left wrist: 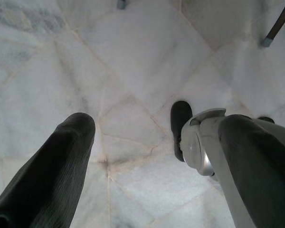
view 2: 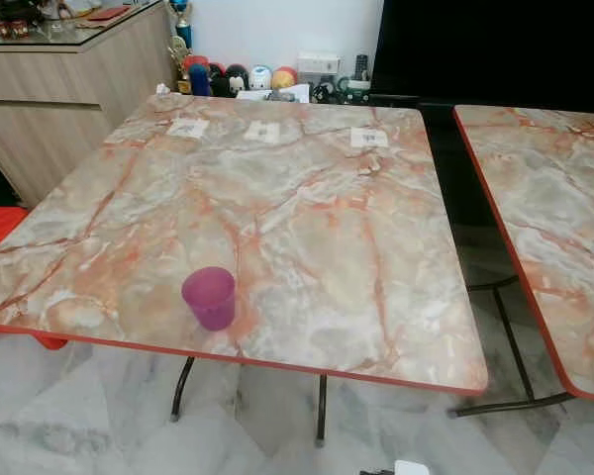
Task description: Setting the table
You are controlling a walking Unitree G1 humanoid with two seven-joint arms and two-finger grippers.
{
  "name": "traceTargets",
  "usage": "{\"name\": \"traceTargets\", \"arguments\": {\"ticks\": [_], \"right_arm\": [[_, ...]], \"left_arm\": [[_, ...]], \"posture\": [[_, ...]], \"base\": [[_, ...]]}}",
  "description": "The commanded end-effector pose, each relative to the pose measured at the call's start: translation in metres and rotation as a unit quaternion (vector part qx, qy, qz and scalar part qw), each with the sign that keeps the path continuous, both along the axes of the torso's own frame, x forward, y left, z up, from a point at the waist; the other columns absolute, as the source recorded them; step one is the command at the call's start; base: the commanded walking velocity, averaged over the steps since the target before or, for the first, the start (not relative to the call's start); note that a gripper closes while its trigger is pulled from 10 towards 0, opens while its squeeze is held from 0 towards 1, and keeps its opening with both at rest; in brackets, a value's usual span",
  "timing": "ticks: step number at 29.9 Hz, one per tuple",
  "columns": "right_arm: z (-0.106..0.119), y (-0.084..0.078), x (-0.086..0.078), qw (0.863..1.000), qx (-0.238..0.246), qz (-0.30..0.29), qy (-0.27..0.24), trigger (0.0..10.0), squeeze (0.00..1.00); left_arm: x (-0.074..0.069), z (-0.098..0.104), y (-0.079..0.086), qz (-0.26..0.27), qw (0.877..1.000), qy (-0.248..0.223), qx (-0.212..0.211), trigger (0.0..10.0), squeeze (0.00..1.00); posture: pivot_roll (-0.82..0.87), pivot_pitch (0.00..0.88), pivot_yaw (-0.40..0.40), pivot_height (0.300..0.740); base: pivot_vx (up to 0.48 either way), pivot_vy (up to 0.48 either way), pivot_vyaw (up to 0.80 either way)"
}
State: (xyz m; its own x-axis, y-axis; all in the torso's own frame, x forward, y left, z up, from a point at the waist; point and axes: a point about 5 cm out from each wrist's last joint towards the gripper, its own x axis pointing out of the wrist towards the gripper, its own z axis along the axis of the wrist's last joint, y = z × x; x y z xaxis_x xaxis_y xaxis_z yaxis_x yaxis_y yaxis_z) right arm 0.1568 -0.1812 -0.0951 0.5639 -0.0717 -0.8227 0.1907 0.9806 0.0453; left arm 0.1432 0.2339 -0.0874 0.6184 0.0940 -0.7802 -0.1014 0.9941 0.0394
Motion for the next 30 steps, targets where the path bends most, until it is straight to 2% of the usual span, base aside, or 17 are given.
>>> {"name": "traceTargets", "arguments": {"ticks": [1,26,30], "right_arm": [[-0.0016,0.0003,-0.0037,1.000,0.004,-0.008,0.006,10.0,0.00],[-0.0016,0.0026,-0.0031,1.000,0.003,-0.005,0.005,10.0,0.00],[-0.0018,0.0016,-0.0038,1.000,0.002,-0.006,0.006,10.0,0.00]], "left_arm": [[-0.0081,-0.0029,0.0028,0.007,1.000,0.017,0.000,10.0,0.00],[-0.0084,-0.0032,0.0012,0.010,1.000,0.014,-0.003,10.0,0.00],[-0.0073,-0.0026,0.0008,0.011,1.000,0.008,-0.003,10.0,0.00]], "posture": [[0.06,0.094,-0.002,0.740],[0.06,0.096,-0.003,0.740],[0.06,0.095,-0.003,0.740]], "base": [[-0.244,0.000,0.00],[-0.249,0.000,0.00],[0.000,0.000,0.00]]}}
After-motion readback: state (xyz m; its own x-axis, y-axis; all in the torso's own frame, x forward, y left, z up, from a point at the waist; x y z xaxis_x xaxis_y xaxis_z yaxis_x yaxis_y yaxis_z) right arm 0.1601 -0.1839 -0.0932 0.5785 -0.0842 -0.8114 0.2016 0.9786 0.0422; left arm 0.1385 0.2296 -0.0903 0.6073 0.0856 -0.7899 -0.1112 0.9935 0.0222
